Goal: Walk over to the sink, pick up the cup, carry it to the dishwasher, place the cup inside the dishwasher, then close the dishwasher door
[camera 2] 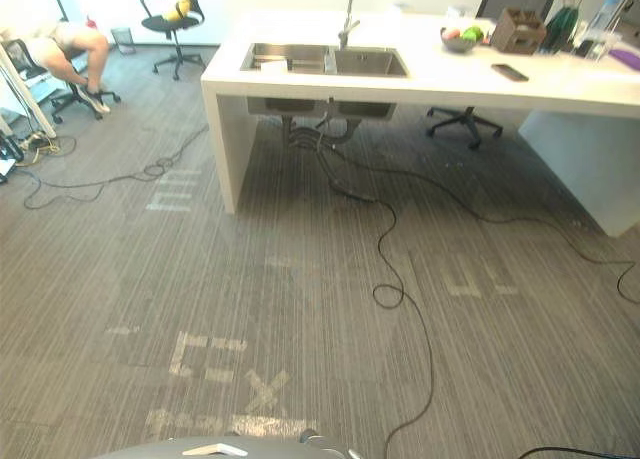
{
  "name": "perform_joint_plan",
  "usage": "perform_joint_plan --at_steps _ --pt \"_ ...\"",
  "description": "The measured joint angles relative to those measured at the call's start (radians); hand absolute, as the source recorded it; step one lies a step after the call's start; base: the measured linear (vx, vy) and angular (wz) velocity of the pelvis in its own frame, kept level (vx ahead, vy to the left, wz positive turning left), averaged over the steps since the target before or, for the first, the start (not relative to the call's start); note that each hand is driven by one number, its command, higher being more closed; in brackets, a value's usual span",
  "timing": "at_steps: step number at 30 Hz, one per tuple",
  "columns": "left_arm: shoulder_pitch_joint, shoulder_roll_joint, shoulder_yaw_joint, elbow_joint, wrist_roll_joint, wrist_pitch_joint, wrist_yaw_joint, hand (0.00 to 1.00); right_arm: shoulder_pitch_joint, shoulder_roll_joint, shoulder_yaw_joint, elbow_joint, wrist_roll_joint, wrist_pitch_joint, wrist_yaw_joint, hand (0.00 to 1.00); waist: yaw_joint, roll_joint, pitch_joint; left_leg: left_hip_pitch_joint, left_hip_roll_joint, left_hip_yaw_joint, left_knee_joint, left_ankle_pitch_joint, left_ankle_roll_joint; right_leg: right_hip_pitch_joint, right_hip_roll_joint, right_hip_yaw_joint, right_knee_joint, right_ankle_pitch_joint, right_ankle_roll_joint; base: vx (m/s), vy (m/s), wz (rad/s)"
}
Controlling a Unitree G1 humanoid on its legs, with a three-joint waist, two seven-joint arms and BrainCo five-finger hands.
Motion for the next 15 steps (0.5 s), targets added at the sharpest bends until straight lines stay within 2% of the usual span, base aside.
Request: perform_joint_plan --at_steps 2,5,8,10,12,13,14,15 --pt "-0.023 0.001 -0.004 0.011 -0.002 0.006 -0.049 0.0 -0.023 0.0 0.0 0.005 0.014 -0.008 -0.008 0.0 -0.003 0.003 0.048 0.026 -0.004 0.009 -0.042 0.027 -0.004 0.031 -0.001 -0.025 -0.047 0.034 0.005 0.0 0.011 -0.1" --pt "-0.039 0.02 -0.054 0.045 -0.023 0.001 -0.09 0.0 -0.025 0.003 -0.007 0.006 0.019 -0.026 -0.03 0.0 -0.01 0.007 0.051 0.055 -0.009 0.001 -0.094 0.06 -0.007 0.055 0.001 -0.056 -0.075 0.048 0.02 0.08 -0.001 0.07" --pt "-0.052 0.056 -0.104 0.046 -0.058 -0.009 -0.133 0.0 -0.06 0.009 -0.021 0.007 0.002 -0.051 -0.017 0.0 -0.007 -0.002 0.064 0.06 -0.01 -0.023 -0.094 0.066 0.001 0.076 0.001 -0.085 -0.084 0.047 0.029 0.12 -0.003 0.24" --pt "-0.057 0.066 -0.123 0.046 -0.105 -0.018 -0.134 0.0 -0.107 0.014 -0.02 0.006 0.002 -0.074 -0.005 0.0 -0.003 -0.006 0.076 0.061 -0.012 -0.025 -0.09 0.066 0.001 0.082 0.0 -0.091 -0.09 0.047 0.032 0.06 0.003 0.11" --pt "-0.057 0.064 -0.136 0.046 -0.154 -0.038 -0.104 0.0 -0.158 0.024 -0.018 -0.001 -0.01 -0.101 -0.002 0.0 0.003 -0.004 0.08 0.062 -0.017 -0.029 -0.09 0.067 0.001 0.091 -0.004 -0.102 -0.093 0.045 0.039 0.04 0.013 0.19" --pt "-0.057 0.054 -0.137 0.044 -0.181 -0.057 -0.067 0.0 -0.179 0.024 -0.018 -0.008 -0.015 -0.116 -0.003 0.0 0.005 -0.002 0.081 0.065 -0.021 -0.047 -0.09 0.069 0.0 0.101 -0.009 -0.119 -0.092 0.042 0.045 0.0 0.018 0.44" --pt "-0.058 0.041 -0.135 0.027 -0.192 -0.098 -0.02 0.0 -0.19 0.035 -0.018 -0.025 -0.011 -0.124 -0.003 0.0 0.014 -0.003 0.082 0.068 -0.022 -0.055 -0.09 0.07 0.0 0.11 -0.011 -0.138 -0.089 0.037 0.052 -0.01 0.018 0.43" --pt "-0.058 0.036 -0.136 0.008 -0.184 -0.111 0.009 0.0 -0.192 0.041 -0.018 -0.032 -0.007 -0.132 -0.003 0.0 0.021 -0.004 0.086 0.073 -0.022 -0.058 -0.09 0.07 0.001 0.117 -0.012 -0.143 -0.087 0.035 0.055 -0.03 0.019 0.28"
